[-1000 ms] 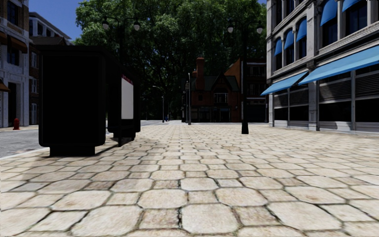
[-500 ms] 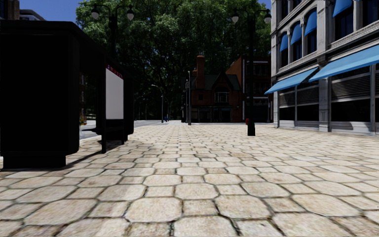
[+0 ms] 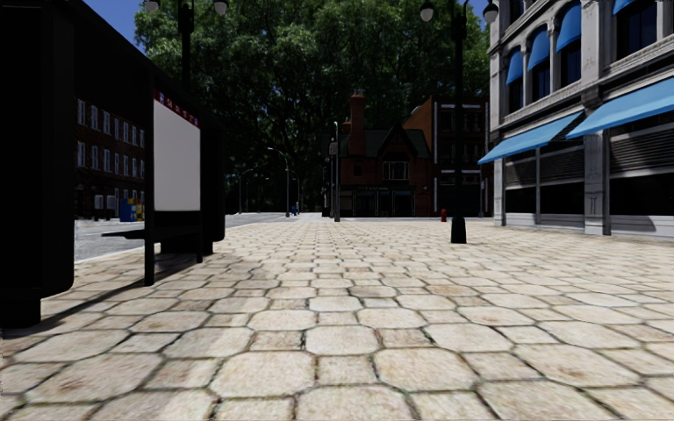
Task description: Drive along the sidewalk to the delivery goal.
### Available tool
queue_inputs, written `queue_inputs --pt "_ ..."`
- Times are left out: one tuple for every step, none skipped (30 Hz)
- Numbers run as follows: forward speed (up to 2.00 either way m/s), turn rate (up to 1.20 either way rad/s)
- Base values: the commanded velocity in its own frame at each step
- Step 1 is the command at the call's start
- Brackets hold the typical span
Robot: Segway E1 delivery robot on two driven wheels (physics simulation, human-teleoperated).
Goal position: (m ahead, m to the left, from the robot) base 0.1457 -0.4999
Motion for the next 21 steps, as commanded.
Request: queue_inputs --pt "0.00 0.00" --pt "0.00 0.00" --pt "0.00 0.00" --pt "0.00 0.00" --pt "0.00 0.00" --pt "0.00 0.00" --pt "0.00 0.00" --pt "0.00 0.00" --pt "0.00 0.00" --pt "0.00 0.00" --pt "0.00 0.00" --pt "0.00 0.00" --pt "0.00 0.00" --pt "0.00 0.00" --pt "0.00 0.00" --pt "0.00 0.00" --pt "0.00 0.00" --pt "0.00 0.00" --pt "0.00 0.00" --pt "0.00 0.00" --pt "0.00 0.00"
